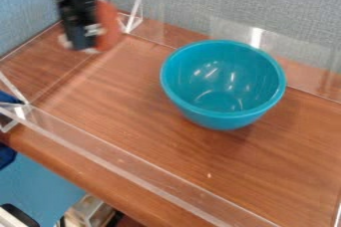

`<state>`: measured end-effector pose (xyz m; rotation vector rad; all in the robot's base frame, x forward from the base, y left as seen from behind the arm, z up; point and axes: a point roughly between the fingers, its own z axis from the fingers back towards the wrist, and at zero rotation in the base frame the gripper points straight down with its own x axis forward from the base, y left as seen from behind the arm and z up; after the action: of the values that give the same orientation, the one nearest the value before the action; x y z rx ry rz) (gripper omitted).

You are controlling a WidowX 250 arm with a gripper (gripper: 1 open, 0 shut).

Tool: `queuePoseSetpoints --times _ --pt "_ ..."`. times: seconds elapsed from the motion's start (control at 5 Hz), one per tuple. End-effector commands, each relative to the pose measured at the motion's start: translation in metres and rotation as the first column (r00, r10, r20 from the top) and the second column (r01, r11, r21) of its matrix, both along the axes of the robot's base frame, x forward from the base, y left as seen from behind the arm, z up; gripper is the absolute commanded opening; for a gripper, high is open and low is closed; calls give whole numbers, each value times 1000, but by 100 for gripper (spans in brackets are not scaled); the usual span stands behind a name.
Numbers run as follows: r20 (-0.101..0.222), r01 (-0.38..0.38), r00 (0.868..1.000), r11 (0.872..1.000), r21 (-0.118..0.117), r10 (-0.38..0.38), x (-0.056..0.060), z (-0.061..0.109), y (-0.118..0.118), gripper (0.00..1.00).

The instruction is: Remove the mushroom from inside the blue bowl and put it on the table

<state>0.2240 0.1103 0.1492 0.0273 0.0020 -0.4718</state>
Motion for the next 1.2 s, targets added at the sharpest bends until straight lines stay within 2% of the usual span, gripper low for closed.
queuePoseSetpoints --times 0.0,0.4,0.8,1.0 --pt "-11 3 1000 1000 19 -2 -3 -7 18 0" --pt "-35 -74 997 997 -5 74 0 2 -3 0" --pt "-47 -47 998 999 -22 46 -12 1 -42 0" --pt "-38 -20 999 999 -29 19 8 -8 -69 100"
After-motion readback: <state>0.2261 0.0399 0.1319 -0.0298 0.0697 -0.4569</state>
